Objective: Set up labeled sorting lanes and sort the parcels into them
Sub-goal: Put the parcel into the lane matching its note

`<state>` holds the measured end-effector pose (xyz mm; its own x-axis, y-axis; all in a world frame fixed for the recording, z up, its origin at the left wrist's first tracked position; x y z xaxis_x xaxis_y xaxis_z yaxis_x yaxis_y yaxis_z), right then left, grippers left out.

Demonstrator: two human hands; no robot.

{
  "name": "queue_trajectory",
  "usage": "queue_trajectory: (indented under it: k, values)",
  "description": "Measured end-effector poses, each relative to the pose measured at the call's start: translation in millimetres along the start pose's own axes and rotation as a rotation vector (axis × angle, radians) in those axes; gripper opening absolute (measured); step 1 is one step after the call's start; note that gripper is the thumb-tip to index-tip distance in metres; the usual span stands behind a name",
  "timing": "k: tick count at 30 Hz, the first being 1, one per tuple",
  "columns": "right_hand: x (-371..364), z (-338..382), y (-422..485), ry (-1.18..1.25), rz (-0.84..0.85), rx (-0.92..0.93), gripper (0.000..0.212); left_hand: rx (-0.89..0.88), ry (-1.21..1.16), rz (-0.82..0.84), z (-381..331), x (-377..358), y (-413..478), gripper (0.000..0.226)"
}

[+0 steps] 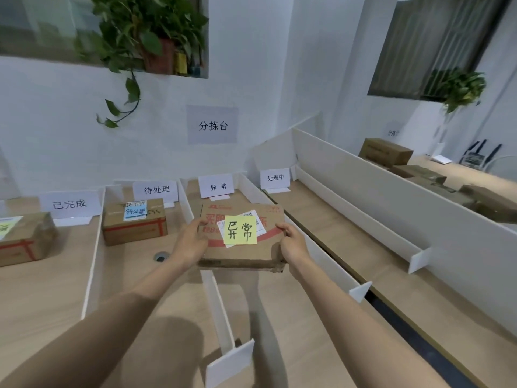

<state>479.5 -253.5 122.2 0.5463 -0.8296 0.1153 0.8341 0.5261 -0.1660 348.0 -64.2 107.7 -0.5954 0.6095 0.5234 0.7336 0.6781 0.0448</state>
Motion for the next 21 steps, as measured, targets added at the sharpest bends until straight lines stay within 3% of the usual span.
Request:
queue_trajectory:
  k: [8, 15, 18, 21]
  values:
    - [27, -14, 62, -0.033, 0.024, -0.045, 0.047, 0.068, 0.038, 0.027, -15, -44, 40, 0.047]
    - [48, -16, 132, -0.085, 0.137, -0.093, 0.049, 0.189, 0.013, -0.039, -19, -80, 75, 0.047]
    - [59, -19, 168, -0.095, 0.205, -0.104, 0.051, 0.218, 0.027, -0.091, -28, -99, 93, 0.038]
    - [68, -22, 199, -0.092, 0.277, -0.121, 0.038, 0.215, 0.048, -0.154, -36, -116, 111, 0.025]
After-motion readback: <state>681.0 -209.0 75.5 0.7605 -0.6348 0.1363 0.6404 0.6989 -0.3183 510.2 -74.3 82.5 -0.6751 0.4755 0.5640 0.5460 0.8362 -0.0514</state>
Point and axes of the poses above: each hand's wrist, its own y-axis towards the middle knuckle, its own x-axis out of the back of the hand, z = x × y, the point moved 2 cm from there along y, towards the middle knuckle, and after that the axes turned 6 degrees about z, right-handed, at the moved point
